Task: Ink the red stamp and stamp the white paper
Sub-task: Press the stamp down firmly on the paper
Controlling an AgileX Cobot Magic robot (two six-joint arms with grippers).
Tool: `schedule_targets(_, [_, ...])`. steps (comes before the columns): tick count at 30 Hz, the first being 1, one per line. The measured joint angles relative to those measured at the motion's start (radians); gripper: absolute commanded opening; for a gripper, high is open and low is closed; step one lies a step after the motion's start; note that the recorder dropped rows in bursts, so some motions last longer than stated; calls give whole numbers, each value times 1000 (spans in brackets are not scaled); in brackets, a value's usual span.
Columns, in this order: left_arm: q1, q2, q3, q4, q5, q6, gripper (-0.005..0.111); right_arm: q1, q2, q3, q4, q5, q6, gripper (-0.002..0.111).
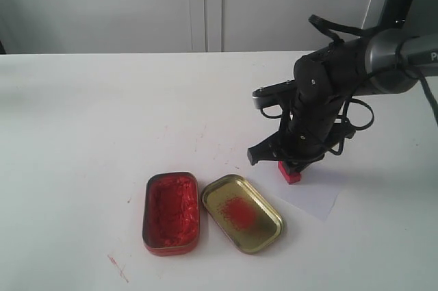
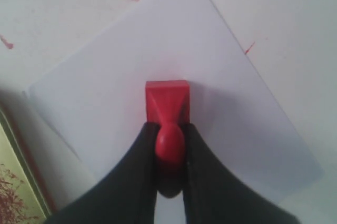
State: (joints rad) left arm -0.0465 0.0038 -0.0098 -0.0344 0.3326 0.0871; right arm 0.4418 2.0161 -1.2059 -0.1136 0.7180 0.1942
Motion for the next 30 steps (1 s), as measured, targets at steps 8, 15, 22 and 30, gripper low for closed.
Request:
schedule_targets(8, [0,0,0,0,0,0,0,0,9,-13,0,18,-2,0])
schedule_targets(15, [0,0,0,0,0,0,0,0,9,-13,0,20,-2,0])
schedule_targets(22, [0,0,0,0,0,0,0,0,-10,-2,0,1,-2,0])
schedule_targets(30, [0,0,0,0,0,0,0,0,-31,21,0,-28,-2,0])
